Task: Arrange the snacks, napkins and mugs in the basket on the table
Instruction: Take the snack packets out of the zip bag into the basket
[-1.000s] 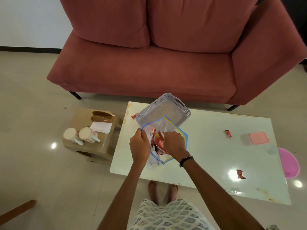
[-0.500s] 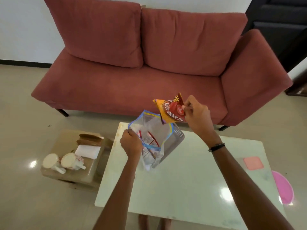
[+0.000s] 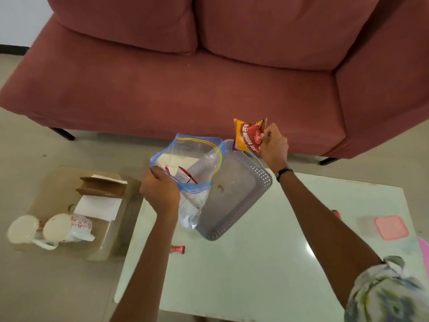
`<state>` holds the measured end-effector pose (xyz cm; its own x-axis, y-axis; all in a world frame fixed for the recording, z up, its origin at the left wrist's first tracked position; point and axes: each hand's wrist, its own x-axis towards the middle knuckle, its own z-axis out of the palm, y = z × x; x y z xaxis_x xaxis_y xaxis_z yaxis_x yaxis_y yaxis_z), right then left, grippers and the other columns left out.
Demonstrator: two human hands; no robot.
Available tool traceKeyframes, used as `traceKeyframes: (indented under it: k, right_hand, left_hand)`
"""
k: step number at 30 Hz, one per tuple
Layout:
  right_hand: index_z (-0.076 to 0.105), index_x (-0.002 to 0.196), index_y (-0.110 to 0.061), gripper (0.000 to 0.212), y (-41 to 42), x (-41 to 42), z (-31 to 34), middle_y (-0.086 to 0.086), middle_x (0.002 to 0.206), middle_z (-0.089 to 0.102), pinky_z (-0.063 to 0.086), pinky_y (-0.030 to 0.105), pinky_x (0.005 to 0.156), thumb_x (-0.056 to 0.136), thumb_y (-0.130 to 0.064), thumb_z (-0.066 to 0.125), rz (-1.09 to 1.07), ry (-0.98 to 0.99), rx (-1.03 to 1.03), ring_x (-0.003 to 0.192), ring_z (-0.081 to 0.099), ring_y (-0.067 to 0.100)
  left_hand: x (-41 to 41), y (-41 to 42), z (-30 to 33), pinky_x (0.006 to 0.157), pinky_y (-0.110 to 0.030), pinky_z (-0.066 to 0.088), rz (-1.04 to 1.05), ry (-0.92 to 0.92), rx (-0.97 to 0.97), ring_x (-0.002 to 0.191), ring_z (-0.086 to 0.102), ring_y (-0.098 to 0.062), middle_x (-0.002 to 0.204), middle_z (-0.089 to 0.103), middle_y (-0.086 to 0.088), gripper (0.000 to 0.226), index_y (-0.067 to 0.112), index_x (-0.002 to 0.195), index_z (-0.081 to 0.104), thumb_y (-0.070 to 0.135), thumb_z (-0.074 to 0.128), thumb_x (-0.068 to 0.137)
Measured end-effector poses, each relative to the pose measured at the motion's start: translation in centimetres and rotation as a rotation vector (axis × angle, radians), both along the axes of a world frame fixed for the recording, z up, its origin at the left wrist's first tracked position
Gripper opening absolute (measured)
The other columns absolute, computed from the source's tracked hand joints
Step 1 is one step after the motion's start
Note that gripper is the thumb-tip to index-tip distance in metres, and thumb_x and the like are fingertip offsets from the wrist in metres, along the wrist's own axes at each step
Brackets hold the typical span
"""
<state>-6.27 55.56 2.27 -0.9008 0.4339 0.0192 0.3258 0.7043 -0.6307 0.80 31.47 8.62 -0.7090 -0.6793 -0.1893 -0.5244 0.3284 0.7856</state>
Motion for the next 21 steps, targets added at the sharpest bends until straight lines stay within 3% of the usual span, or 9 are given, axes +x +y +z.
traceKeyframes:
  k: [3,5,8,12,17,21]
  right_hand:
    - [0.039,0.085,-0.015,0.011,-0.1,-0.5,-2.9,0.014,0.078,0.057,0.036,0.036,0.065,0.094,-0.012,0.037,0.093,-0.114,0.09,0.071,0.051,0.034]
    - [0.045,0.093,-0.011,0.006,-0.5,-1.0,-4.8,0.02,0.087,0.063,0.036,0.035,0.064,0.095,-0.012,0.039,0.171,-0.216,0.208,0.078,0.059,0.04]
    - [0.047,0.111,-0.009,0.019,-1.2,-2.1,-7.1,0.024,0.103,0.065,0.046,0.041,0.072,0.093,-0.007,0.04,0.266,-0.331,0.329,0.095,0.062,0.045]
    - [0.045,0.121,-0.01,0.033,-2.0,-4.0,-8.8,0.023,0.111,0.063,0.048,0.043,0.078,0.089,-0.003,0.04,0.352,-0.392,0.393,0.102,0.06,0.045]
    - [0.047,0.12,-0.01,0.029,-2.7,-5.4,-10.5,0.021,0.115,0.062,0.049,0.043,0.082,0.091,-0.008,0.045,0.346,-0.449,0.369,0.105,0.06,0.043]
    - [0.051,0.123,-0.009,0.032,-2.5,-5.5,-11.3,0.021,0.12,0.059,0.048,0.043,0.088,0.092,-0.005,0.043,0.324,-0.486,0.354,0.111,0.058,0.041]
  left_hand:
    - [0.3,-0.4,-0.5,0.058,-0.017,0.042,-0.006,0.027,0.045,0.088,0.058,-0.023,0.098,0.057,-0.012,0.037,0.0,0.112,0.056,0.023,0.03,0.1]
    - [0.3,-0.5,-1.1,0.053,-0.014,0.038,-0.018,0.05,0.071,0.082,0.054,-0.017,0.093,0.053,-0.007,0.033,0.004,0.105,0.056,0.024,0.031,0.1]
    - [0.4,-0.5,-1.7,0.044,-0.009,0.035,-0.03,0.059,0.053,0.078,0.051,-0.017,0.089,0.053,-0.009,0.029,0.006,0.093,0.055,0.022,0.031,0.1]
    - [0.9,-0.5,-2.1,0.041,0.0,0.037,-0.063,0.075,0.06,0.062,0.048,-0.013,0.088,0.054,-0.008,0.035,0.0,0.096,0.056,0.026,0.033,0.099]
    - [1.1,-0.4,-2.9,0.04,-0.002,0.038,-0.089,0.082,0.077,0.058,0.05,-0.009,0.082,0.056,-0.006,0.035,0.001,0.092,0.056,0.029,0.036,0.098]
    - [1.1,-0.2,-3.4,0.05,-0.016,0.042,-0.124,0.062,0.089,0.065,0.059,-0.011,0.086,0.061,-0.007,0.034,0.005,0.091,0.053,0.032,0.033,0.099]
